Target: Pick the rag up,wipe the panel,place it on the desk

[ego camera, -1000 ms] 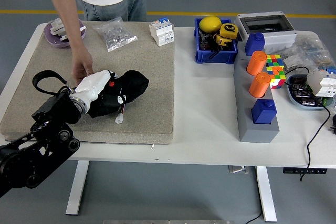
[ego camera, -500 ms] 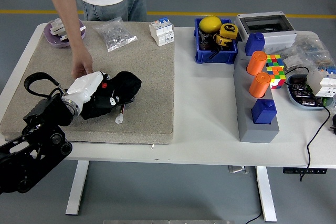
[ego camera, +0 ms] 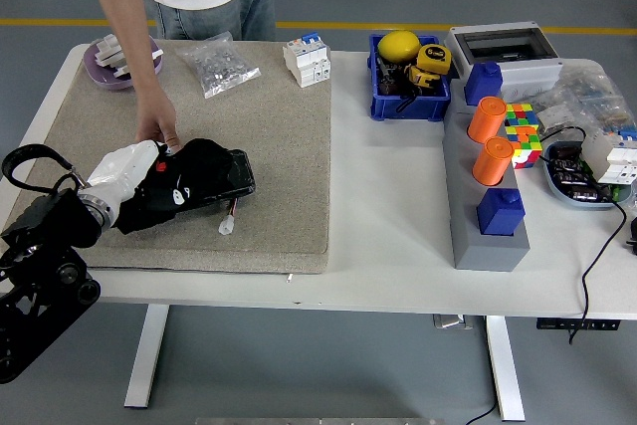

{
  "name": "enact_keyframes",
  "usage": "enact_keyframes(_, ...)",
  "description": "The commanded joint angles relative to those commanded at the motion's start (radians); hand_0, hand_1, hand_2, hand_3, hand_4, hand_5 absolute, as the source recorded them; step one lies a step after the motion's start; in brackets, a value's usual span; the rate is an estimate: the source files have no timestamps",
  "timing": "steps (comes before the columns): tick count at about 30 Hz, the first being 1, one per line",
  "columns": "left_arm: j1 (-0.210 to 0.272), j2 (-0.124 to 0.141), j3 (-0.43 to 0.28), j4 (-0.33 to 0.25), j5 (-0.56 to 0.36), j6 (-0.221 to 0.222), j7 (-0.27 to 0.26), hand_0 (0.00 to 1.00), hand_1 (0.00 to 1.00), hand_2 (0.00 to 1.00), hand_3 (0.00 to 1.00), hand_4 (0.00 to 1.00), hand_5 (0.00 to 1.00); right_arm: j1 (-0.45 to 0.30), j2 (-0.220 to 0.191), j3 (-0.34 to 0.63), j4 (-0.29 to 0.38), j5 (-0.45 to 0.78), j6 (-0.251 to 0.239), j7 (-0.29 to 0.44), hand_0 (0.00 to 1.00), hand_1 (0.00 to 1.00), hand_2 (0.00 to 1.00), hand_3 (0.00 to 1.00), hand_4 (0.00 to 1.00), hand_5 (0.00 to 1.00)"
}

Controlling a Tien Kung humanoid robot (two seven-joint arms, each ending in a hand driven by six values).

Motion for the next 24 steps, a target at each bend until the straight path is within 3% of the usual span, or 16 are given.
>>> enact_keyframes(24,0.146,0.073,-0.151,-0.030,0.024,0.001,-0.001,0.204,0.116,0.550,0.570,0.574,0.002,-0.008,-0.001,0.018,0.001,-0.009,-0.001,0.000,0.754,0.612,0.639,0.618,0.998,0.630)
